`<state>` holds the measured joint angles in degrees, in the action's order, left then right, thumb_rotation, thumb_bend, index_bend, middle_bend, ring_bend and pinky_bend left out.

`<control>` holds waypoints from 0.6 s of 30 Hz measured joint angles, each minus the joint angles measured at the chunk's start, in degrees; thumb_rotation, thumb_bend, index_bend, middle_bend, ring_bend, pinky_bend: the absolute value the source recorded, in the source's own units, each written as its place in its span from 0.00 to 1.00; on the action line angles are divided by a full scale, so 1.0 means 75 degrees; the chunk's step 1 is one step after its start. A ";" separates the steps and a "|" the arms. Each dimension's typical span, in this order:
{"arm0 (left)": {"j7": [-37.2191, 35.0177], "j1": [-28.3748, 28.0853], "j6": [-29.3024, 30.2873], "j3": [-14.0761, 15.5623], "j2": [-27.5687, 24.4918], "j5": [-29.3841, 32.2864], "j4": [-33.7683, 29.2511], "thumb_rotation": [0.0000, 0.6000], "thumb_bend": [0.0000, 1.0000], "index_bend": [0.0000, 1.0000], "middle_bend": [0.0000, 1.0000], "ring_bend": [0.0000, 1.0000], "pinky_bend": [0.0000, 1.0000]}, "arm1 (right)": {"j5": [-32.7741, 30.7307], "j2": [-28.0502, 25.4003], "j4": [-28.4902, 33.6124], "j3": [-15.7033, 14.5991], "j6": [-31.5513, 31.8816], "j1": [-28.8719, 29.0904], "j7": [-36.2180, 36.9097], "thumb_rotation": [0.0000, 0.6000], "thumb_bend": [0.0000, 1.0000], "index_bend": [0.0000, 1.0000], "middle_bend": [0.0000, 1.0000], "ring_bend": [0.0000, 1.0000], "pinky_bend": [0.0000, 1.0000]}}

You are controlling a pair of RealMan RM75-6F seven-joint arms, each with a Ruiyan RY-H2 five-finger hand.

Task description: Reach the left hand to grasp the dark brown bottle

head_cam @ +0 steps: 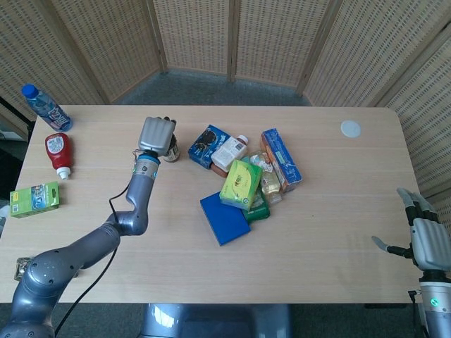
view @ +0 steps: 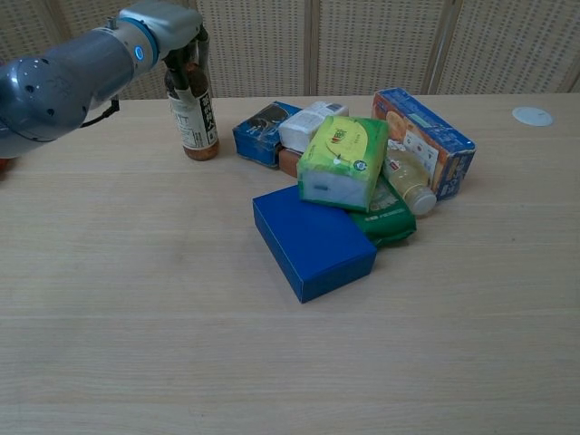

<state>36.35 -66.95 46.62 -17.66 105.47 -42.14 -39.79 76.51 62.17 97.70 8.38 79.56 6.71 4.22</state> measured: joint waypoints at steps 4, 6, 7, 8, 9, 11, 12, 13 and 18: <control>0.0127 0.0075 0.0249 -0.0094 -0.0335 -0.0066 -0.0568 1.00 0.00 0.79 0.93 0.78 1.00 | 0.0057 -0.0025 0.0049 -0.0015 0.0048 -0.0018 0.0005 0.86 0.00 0.00 0.00 0.00 0.00; 0.0235 0.0120 0.0406 -0.0147 -0.0563 -0.0089 -0.0961 1.00 0.00 0.79 0.93 0.78 1.00 | 0.0096 -0.0037 0.0075 -0.0026 0.0081 -0.0029 0.0010 0.86 0.00 0.00 0.00 0.00 0.00; 0.0287 0.0139 0.0478 -0.0171 -0.0668 -0.0094 -0.1143 1.00 0.00 0.79 0.93 0.78 1.00 | 0.0113 -0.0042 0.0089 -0.0030 0.0095 -0.0034 0.0012 0.86 0.00 0.00 0.00 0.00 0.00; 0.0361 0.0166 0.0577 -0.0206 -0.0813 -0.0098 -0.1395 1.00 0.00 0.79 0.93 0.78 1.00 | 0.0136 -0.0051 0.0108 -0.0035 0.0112 -0.0040 0.0018 0.86 0.00 0.00 0.00 0.00 0.00; 0.0423 0.0186 0.0652 -0.0233 -0.0925 -0.0096 -0.1589 1.00 0.00 0.79 0.93 0.78 1.00 | 0.0154 -0.0057 0.0120 -0.0039 0.0126 -0.0045 0.0024 0.87 0.00 0.00 0.00 0.00 0.00; 0.0583 0.0230 0.0826 -0.0300 -0.1197 -0.0077 -0.2049 1.00 0.00 0.79 0.93 0.78 1.00 | 0.0194 -0.0070 0.0147 -0.0047 0.0163 -0.0056 0.0030 0.86 0.00 0.00 0.00 0.00 0.00; 0.0656 0.0248 0.0903 -0.0329 -0.1317 -0.0064 -0.2246 1.00 0.00 0.79 0.93 0.78 1.00 | 0.0209 -0.0077 0.0160 -0.0050 0.0177 -0.0061 0.0038 0.85 0.00 0.00 0.00 0.00 0.00; 0.0731 0.0265 0.0980 -0.0360 -0.1437 -0.0048 -0.2443 1.00 0.00 0.79 0.93 0.78 1.00 | 0.0222 -0.0084 0.0172 -0.0054 0.0189 -0.0067 0.0048 0.86 0.00 0.00 0.00 0.00 0.00; 0.1194 0.0339 0.1428 -0.0547 -0.2174 0.0085 -0.3576 1.00 0.00 0.79 0.93 0.78 1.00 | 0.0318 -0.0135 0.0248 -0.0068 0.0279 -0.0101 0.0102 0.86 0.00 0.00 0.00 0.00 0.00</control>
<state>45.31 -64.41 57.33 -21.76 89.16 -41.50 -66.62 78.90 61.15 99.55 7.88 81.66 5.96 4.98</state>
